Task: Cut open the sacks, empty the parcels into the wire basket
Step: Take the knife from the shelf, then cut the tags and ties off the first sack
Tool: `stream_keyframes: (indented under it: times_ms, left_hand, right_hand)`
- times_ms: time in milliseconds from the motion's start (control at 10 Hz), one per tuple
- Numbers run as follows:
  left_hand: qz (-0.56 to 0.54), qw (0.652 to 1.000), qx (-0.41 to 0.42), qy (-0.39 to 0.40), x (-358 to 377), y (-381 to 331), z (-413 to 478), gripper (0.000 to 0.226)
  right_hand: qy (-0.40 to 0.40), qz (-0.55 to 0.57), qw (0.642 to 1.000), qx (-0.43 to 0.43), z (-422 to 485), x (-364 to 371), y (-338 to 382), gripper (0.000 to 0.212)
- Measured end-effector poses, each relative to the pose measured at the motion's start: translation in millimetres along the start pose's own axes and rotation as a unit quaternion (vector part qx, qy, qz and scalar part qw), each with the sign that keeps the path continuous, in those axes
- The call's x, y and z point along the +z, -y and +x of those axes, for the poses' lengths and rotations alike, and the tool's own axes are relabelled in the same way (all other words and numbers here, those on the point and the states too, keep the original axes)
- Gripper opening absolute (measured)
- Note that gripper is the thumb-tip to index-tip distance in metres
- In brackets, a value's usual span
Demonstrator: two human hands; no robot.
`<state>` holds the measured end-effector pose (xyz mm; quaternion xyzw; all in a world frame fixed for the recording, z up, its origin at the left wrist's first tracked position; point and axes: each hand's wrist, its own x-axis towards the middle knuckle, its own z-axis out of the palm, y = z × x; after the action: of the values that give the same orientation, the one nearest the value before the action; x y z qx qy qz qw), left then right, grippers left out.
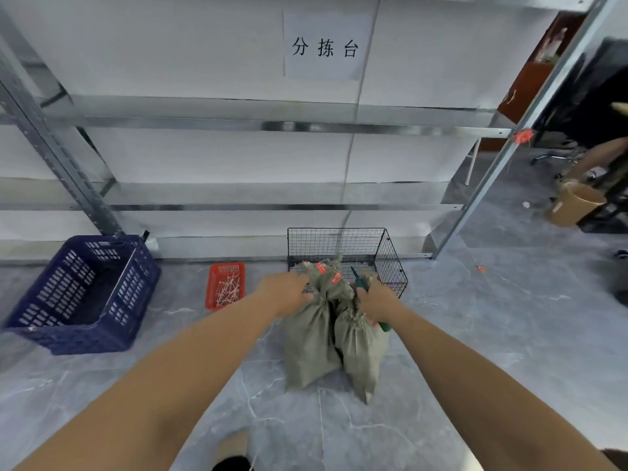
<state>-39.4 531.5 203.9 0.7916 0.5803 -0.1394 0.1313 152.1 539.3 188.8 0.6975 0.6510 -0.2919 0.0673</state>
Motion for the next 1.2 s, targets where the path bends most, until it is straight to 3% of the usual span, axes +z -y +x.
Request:
stream_keyframes:
  times_ms: [100, 300, 500, 600, 700, 800, 900, 1000, 1100, 1200]
  left_hand:
    - [0.025, 0.998, 0.040, 0.031, 10, 17, 21, 0.050]
    - [0.053, 0.988, 0.114, 0.085, 34, 61, 60, 0.051]
    - [0.048, 0.987, 0.145, 0.042, 104, 82, 128, 0.048]
    - [0.018, 0.986, 0.163, 0.036, 171, 82, 176, 0.047]
    - [-0.019, 0.986, 0.164, 0.015, 243, 87, 234, 0.045]
    - [-0.155, 0.976, 0.142, -0.052, 301, 91, 292, 0.039]
    - [-0.364, 0.912, 0.106, -0.153, 336, 83, 335, 0.035]
    - [-0.449, 0.863, 0.140, -0.185, 356, 74, 361, 0.042]
    - [-0.479, 0.838, 0.151, -0.216, 371, 66, 381, 0.042]
    - [-0.518, 0.806, 0.117, -0.262, 391, 50, 391, 0.042]
  right_hand:
    - [-0.011, 0.137, 0.989, 0.052, 18, 19, -3, 0.025]
    - [-0.012, 0.142, 0.985, 0.096, 51, 63, 14, 0.016]
    - [-0.031, 0.154, 0.984, 0.088, 104, 127, 3, 0.018]
    - [-0.021, 0.140, 0.988, 0.069, 142, 174, -16, 0.023]
    - [-0.063, 0.137, 0.987, 0.058, 182, 225, -37, 0.032]
    - [-0.079, 0.127, 0.988, 0.047, 224, 276, -57, 0.027]
    - [-0.118, 0.141, 0.983, 0.028, 260, 315, -72, 0.020]
    - [-0.187, 0.156, 0.970, 0.004, 287, 337, -81, 0.018]
    - [-0.239, 0.159, 0.958, -0.004, 301, 349, -94, 0.016]
    - [-0.245, 0.149, 0.958, -0.004, 309, 348, -102, 0.015]
